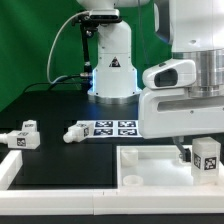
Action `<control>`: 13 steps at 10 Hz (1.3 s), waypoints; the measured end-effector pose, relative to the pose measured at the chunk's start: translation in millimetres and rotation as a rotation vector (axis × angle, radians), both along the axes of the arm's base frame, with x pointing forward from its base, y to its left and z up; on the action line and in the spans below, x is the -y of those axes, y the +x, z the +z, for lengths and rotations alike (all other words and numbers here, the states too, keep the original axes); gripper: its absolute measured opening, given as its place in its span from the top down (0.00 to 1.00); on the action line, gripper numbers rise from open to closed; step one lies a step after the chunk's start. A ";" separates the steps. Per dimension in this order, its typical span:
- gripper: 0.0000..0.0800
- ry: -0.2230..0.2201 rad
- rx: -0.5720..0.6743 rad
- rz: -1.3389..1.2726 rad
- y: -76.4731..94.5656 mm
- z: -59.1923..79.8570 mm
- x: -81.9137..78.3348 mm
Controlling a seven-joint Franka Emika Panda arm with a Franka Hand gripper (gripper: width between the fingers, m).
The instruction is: Assemble one leg
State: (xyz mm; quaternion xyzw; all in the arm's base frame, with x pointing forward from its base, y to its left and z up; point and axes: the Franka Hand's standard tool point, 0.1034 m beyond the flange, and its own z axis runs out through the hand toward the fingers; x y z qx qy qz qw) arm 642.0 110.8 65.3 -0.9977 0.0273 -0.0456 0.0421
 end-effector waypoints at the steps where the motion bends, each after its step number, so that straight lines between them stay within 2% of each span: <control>1: 0.49 0.007 -0.006 -0.070 0.0 0.0 -0.1; 2: 0.64 0.013 -0.010 -0.131 0.1 0.1 0.1; 5: 0.64 0.036 -0.026 -0.394 0.2 -0.6 1.0; 7: 0.64 0.065 -0.049 -0.756 -0.3 -0.8 2.1; 9: 0.64 0.144 -0.094 -1.183 -1.7 -1.7 2.3; 11: 0.64 0.164 -0.116 -1.330 -1.7 -1.7 2.6; 13: 0.64 0.162 -0.114 -1.314 -1.7 -1.8 2.6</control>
Offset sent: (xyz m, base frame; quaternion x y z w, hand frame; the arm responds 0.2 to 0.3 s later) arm 0.0007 -0.0058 -0.0019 -0.0080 0.0174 0.2181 0.9757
